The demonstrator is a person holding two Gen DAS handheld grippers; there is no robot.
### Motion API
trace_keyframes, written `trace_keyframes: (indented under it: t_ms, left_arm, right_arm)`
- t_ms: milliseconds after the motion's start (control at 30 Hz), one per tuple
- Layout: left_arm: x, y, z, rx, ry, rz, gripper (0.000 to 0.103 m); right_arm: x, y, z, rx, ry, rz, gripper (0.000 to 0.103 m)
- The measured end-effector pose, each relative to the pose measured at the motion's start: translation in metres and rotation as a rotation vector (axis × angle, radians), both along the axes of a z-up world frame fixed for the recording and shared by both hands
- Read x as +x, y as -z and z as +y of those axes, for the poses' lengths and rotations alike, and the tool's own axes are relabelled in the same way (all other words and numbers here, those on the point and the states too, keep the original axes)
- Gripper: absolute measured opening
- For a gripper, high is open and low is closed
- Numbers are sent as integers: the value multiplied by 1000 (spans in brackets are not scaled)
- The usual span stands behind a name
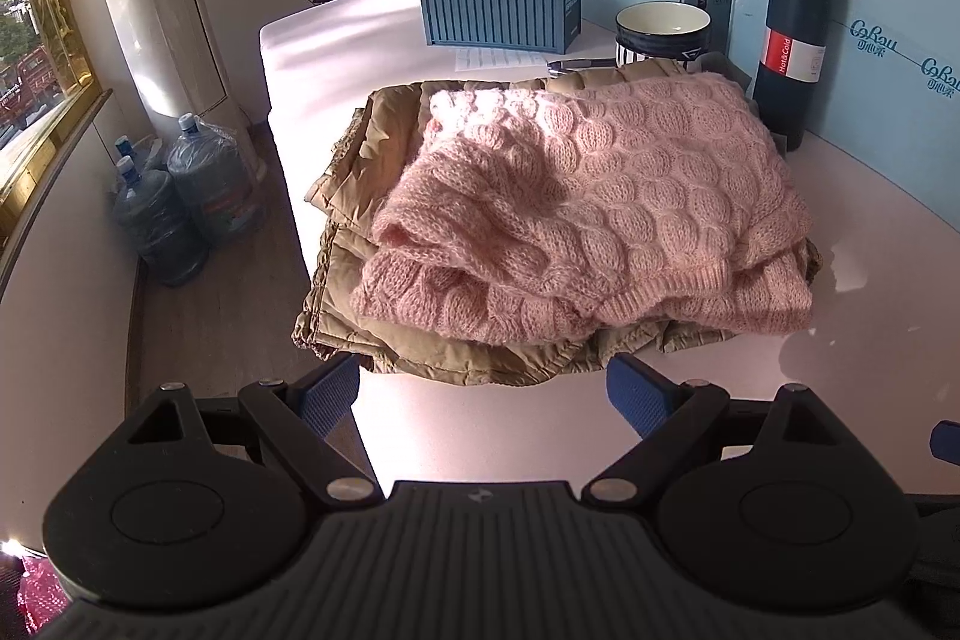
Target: Fold clothes
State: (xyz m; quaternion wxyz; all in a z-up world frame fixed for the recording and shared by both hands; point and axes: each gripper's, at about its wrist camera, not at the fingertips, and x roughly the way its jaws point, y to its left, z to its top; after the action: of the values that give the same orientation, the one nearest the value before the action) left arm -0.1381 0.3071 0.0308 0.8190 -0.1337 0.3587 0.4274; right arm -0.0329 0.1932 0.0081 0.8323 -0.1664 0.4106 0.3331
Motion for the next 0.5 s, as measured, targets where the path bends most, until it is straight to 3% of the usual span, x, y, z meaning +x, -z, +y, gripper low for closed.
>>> trace_keyframes:
  t_ms: [500]
  left_arm:
    - [-6, 3, 23, -14, -23, 11, 89]
  right_arm:
    - [-7, 12, 29, -50, -41, 27, 100]
